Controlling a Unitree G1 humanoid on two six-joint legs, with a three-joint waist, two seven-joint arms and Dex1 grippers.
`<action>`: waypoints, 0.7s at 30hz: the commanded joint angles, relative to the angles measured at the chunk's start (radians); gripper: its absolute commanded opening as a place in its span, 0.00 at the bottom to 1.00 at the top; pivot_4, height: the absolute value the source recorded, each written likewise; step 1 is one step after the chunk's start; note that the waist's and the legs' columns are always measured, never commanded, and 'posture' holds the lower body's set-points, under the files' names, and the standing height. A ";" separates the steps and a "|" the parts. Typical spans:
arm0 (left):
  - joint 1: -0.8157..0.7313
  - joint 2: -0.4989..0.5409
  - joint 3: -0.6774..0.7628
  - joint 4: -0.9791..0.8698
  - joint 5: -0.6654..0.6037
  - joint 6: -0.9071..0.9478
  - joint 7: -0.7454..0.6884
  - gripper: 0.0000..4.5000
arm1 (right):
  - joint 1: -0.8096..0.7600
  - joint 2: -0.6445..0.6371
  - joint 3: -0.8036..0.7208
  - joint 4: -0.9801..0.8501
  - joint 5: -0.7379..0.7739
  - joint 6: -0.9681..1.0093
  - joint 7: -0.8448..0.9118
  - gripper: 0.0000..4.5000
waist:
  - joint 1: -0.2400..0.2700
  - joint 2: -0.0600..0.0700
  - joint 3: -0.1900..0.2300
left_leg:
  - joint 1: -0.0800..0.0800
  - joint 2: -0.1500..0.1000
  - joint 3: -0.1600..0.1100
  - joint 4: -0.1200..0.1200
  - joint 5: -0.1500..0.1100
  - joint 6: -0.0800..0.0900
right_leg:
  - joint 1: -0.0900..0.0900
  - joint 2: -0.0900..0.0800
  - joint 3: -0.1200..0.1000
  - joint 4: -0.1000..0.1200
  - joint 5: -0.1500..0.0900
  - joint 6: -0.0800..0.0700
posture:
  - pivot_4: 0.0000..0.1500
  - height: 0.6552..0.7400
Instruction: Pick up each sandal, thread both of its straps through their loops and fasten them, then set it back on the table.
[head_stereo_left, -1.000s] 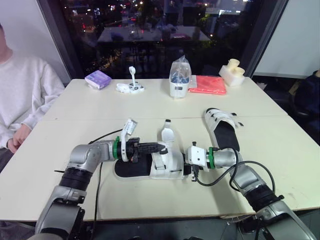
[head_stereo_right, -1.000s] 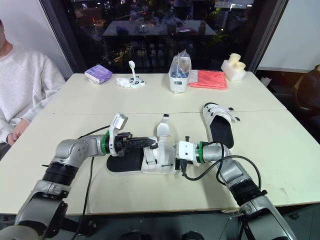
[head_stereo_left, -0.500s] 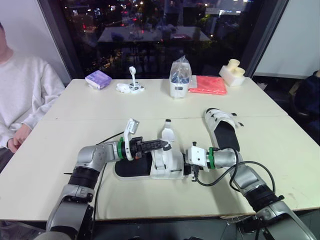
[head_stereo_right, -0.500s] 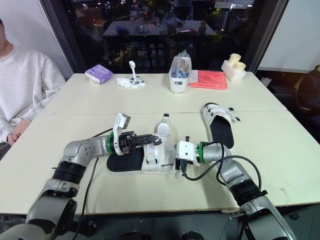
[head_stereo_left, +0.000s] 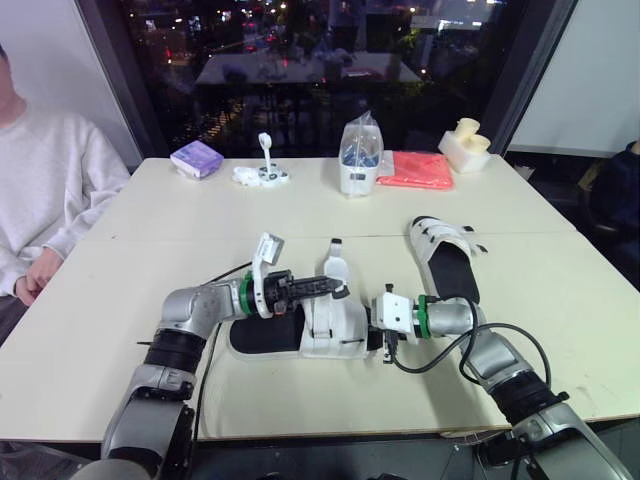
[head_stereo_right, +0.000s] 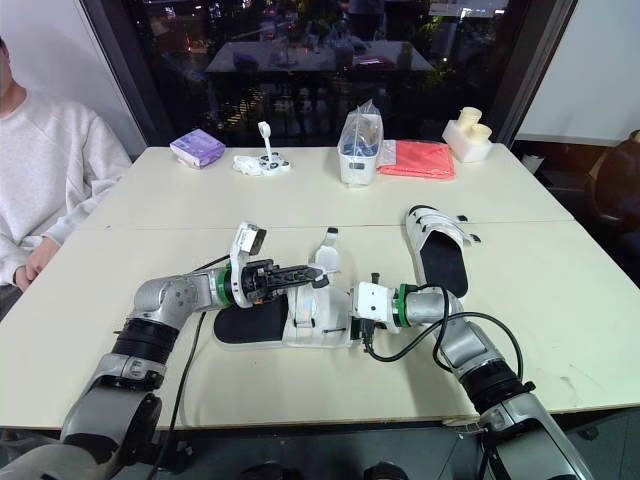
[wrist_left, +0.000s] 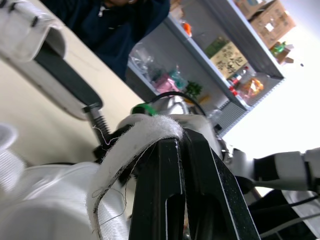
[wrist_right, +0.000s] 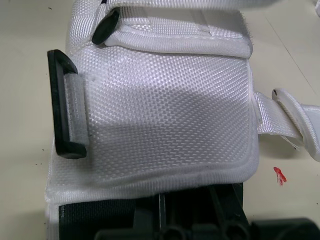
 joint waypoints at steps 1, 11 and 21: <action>-0.028 -0.013 0.002 0.039 0.044 -0.067 -0.002 0.01 | 0.044 -0.018 0.047 0.049 -0.068 0.049 0.011 0.00 | 0.000 0.000 0.000 | 0.000 0.000 0.000 0.000 0.000 0.000 | 0.000 0.000 0.000 0.000 0.000 0.000 | 1.00 1.00; -0.024 -0.020 0.012 0.156 0.130 -0.145 0.017 0.32 | 0.055 -0.028 0.044 0.040 -0.068 0.050 0.009 0.00 | 0.001 0.000 -0.001 | 0.000 0.000 0.000 0.000 0.000 0.000 | 0.000 -0.001 0.000 0.000 0.000 0.000 | 1.00 1.00; -0.049 -0.037 0.092 0.225 0.161 -0.247 0.118 0.99 | 0.043 -0.021 0.050 0.045 -0.069 0.051 0.008 0.00 | 0.002 -0.002 -0.001 | 0.000 0.000 -0.001 0.000 0.000 0.000 | 0.000 -0.002 -0.001 0.000 0.000 0.000 | 1.00 1.00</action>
